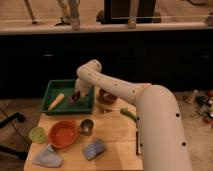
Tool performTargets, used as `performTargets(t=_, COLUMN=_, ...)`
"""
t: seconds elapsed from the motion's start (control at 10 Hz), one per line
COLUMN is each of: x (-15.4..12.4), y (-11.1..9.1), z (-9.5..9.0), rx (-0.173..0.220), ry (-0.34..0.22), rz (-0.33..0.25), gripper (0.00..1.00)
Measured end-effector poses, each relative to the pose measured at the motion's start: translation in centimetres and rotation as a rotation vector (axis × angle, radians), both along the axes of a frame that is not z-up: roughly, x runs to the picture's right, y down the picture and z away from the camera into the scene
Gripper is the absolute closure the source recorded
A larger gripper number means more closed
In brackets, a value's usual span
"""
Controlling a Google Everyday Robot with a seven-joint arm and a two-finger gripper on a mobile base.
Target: Place grapes in tray
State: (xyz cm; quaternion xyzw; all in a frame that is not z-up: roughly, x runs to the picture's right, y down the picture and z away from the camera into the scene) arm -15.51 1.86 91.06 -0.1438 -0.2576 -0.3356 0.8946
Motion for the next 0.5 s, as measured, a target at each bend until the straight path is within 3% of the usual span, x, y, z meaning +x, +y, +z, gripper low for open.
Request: performTargets(t=0.5, x=1.4, y=-1.0, z=-0.3, rx=-0.006, ry=-0.029, rz=0.092, gripper=0.2)
